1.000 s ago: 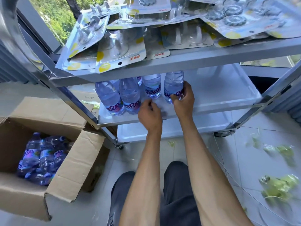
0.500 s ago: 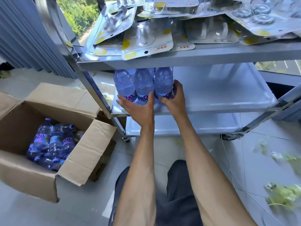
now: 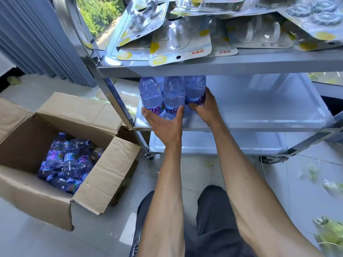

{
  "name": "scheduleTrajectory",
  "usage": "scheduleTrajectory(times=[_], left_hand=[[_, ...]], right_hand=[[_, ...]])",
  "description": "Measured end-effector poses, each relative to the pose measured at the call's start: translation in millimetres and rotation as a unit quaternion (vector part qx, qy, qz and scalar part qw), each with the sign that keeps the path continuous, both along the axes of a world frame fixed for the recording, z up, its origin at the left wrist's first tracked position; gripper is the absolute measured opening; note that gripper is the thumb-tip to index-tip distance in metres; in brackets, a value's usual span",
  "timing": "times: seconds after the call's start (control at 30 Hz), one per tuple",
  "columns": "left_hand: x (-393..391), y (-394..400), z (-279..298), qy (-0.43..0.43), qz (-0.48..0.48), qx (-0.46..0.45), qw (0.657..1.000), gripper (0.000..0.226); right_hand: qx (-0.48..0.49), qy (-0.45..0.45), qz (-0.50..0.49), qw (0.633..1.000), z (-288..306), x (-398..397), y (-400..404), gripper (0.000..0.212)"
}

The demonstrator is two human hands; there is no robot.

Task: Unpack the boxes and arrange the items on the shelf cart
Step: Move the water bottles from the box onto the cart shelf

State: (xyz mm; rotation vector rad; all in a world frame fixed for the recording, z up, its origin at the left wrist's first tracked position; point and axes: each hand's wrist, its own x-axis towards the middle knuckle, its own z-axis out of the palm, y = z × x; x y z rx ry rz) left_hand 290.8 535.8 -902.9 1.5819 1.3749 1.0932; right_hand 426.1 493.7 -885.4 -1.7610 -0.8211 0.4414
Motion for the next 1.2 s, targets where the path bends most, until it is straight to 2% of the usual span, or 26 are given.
scheduleTrajectory(times=[0.3, 0.5, 0.6, 0.67, 0.77, 0.87, 1.0, 1.13, 1.2], left_hand=[[2.6, 3.6, 0.0, 0.001, -0.006, -0.010, 1.000, 0.126], [5.7, 5.1, -0.9, 0.008, 0.005, -0.013, 1.000, 0.126], [5.2, 4.5, -0.5, 0.009, 0.007, -0.016, 1.000, 0.125], [-0.1, 4.4, 0.0, 0.006, -0.007, -0.025, 1.000, 0.124], [-12.3, 3.9, 3.8, -0.001, -0.041, -0.023, 0.999, 0.120], [-24.9, -0.9, 7.8, 0.015, -0.035, -0.011, 0.999, 0.108], [-53.6, -26.1, 12.3, 0.032, 0.022, 0.000, 0.999, 0.085], [-93.7, -46.8, 15.7, 0.002, 0.054, 0.012, 0.998, 0.048], [-115.2, -44.8, 17.5, 0.016, 0.076, 0.033, 0.996, 0.032]], right_hand=[[-0.017, -0.023, -0.009, 1.000, 4.9, 20.4, 19.0, 0.062], [-0.010, 0.024, -0.037, 0.999, 2.6, 24.7, 29.4, 0.077], [-0.025, 0.013, -0.043, 0.999, 3.8, 19.4, 26.7, 0.081], [-0.029, -0.005, -0.068, 0.997, 3.2, 9.0, 20.7, 0.073], [-0.027, -0.011, -0.174, 0.984, 1.2, -17.2, 3.0, 0.051], [-0.010, 0.022, -0.232, 0.972, 0.2, -47.9, -15.8, 0.051], [0.028, 0.008, -0.248, 0.968, 0.5, -91.9, -40.4, 0.043], [0.052, 0.002, -0.252, 0.966, 2.0, -136.8, -55.8, 0.030], [0.067, 0.007, -0.242, 0.968, 3.5, -159.4, -56.0, 0.024]])
